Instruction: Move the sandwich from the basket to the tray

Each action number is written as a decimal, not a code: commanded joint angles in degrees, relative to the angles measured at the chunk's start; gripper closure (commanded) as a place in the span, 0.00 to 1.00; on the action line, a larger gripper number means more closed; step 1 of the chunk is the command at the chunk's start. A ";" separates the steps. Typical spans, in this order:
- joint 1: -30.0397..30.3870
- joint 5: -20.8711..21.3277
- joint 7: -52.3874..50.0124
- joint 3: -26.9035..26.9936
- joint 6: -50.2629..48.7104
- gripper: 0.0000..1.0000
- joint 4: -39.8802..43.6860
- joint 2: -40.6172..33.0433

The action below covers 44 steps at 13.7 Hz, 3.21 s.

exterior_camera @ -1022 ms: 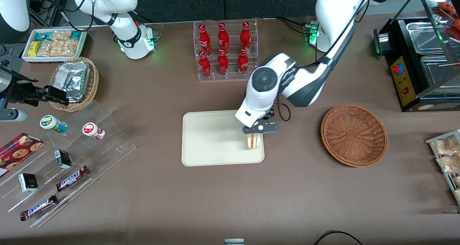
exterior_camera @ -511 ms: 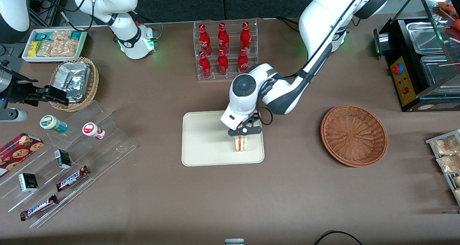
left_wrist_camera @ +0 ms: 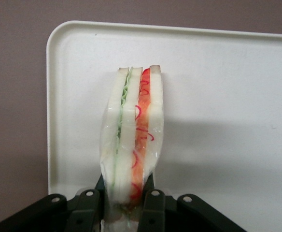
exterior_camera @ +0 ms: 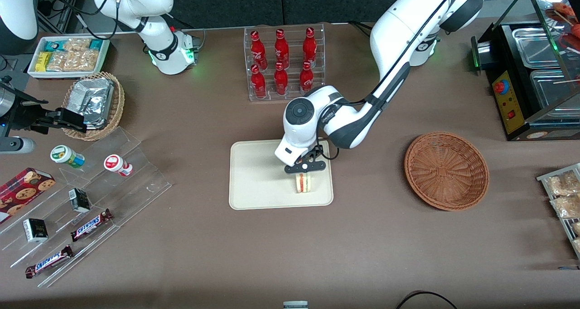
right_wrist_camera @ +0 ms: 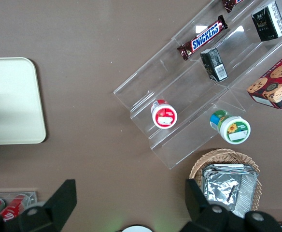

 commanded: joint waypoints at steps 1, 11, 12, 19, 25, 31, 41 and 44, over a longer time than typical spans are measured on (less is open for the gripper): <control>-1.17 1.16 -1.33 0.55 0.70 0.70 1.94 1.08; -1.17 1.78 -1.33 0.46 0.61 0.11 1.68 1.17; -1.17 1.69 -1.42 0.46 0.44 0.02 1.77 1.00; 0.68 1.07 -1.25 0.55 -6.23 0.01 3.96 -6.55; 11.73 -4.26 4.61 0.11 -21.09 0.01 7.21 -18.32; 24.92 -11.49 25.63 0.46 -40.85 0.01 16.96 -23.96; 23.71 -19.05 49.17 22.23 -48.08 0.01 15.14 -35.64; 24.23 -19.23 52.98 24.80 -45.98 0.01 8.20 -39.34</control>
